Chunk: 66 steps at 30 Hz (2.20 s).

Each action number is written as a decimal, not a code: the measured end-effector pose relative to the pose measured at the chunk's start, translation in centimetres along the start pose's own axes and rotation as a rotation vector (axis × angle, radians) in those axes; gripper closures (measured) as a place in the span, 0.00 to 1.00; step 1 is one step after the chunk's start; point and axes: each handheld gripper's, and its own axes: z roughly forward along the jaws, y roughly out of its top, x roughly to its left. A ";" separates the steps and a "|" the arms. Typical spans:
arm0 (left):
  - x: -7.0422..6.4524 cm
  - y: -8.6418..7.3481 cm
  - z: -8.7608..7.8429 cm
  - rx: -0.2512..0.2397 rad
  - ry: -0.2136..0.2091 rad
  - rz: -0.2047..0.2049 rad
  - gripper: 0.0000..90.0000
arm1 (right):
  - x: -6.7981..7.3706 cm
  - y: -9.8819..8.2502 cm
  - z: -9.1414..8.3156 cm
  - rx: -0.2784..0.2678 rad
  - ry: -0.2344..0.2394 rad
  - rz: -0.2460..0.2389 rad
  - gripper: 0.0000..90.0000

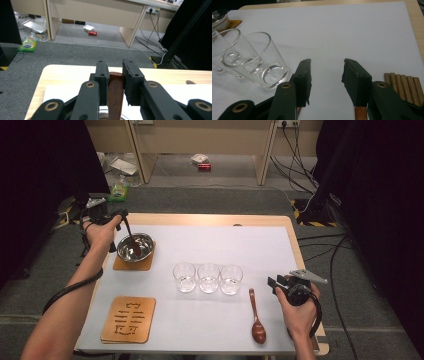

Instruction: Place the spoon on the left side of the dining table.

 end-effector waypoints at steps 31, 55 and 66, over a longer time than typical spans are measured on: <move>1.1 -1.4 5.5 0.053 0.079 -0.062 0.82 | -0.3 -1.2 -0.3 0.013 0.013 0.013 0.63; 2.3 -2.1 3.6 0.084 0.106 -0.098 0.69 | -0.4 -1.4 0.0 0.031 0.008 0.011 0.63; 2.1 -3.2 0.8 0.089 0.054 -0.103 0.57 | -0.2 -1.5 0.5 0.065 0.003 0.013 0.62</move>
